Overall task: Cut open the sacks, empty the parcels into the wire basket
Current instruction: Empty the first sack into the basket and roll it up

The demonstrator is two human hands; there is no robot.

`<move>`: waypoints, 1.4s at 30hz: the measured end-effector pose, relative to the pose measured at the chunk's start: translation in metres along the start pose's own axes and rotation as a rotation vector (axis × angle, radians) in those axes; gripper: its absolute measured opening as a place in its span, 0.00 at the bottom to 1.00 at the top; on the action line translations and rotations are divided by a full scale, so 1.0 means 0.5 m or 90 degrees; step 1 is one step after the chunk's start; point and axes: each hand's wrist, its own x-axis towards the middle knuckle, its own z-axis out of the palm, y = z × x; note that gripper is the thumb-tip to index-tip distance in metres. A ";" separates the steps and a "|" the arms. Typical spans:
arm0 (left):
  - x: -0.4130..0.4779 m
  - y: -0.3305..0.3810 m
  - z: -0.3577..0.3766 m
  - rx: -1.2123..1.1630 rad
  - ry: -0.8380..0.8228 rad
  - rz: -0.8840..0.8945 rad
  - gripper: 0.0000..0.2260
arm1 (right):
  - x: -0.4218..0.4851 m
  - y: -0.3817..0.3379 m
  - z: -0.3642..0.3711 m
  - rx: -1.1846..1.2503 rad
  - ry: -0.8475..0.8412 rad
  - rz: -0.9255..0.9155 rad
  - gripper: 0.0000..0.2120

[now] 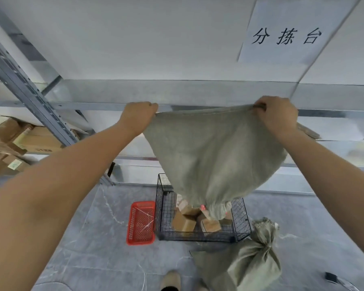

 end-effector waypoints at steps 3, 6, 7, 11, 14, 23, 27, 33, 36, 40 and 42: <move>-0.004 -0.011 -0.024 -0.011 -0.006 0.006 0.07 | -0.007 -0.011 -0.021 -0.035 -0.046 -0.024 0.12; 0.008 -0.030 -0.066 -0.103 -0.005 -0.089 0.09 | 0.005 -0.010 -0.041 0.004 0.021 -0.011 0.12; 0.006 -0.029 -0.075 -0.091 -0.032 -0.081 0.09 | 0.007 -0.005 -0.042 -0.026 -0.012 0.001 0.12; 0.004 -0.036 -0.104 -0.089 -0.020 -0.075 0.07 | -0.001 0.004 -0.046 -0.091 -0.068 -0.007 0.13; 0.005 -0.050 -0.113 -0.101 -0.006 -0.101 0.08 | 0.004 0.024 -0.053 -0.086 -0.071 0.006 0.11; -0.009 -0.092 -0.102 -0.259 0.009 -0.151 0.07 | 0.011 0.026 -0.088 -0.130 -0.103 0.023 0.11; -0.013 -0.093 -0.119 -0.230 0.051 -0.123 0.09 | 0.028 0.033 -0.134 -0.038 0.049 0.021 0.06; -0.010 -0.110 -0.126 -0.246 0.062 -0.117 0.07 | 0.035 0.037 -0.141 -0.009 -0.099 -0.002 0.10; -0.001 -0.118 -0.131 -0.301 0.063 -0.121 0.07 | 0.047 0.021 -0.171 0.140 -0.224 0.060 0.18; -0.006 -0.107 -0.143 -0.366 0.073 -0.112 0.04 | 0.048 -0.011 -0.195 0.354 -0.294 0.160 0.15; -0.003 -0.088 -0.161 -0.415 0.038 -0.099 0.05 | 0.047 -0.035 -0.197 0.429 -0.272 0.197 0.11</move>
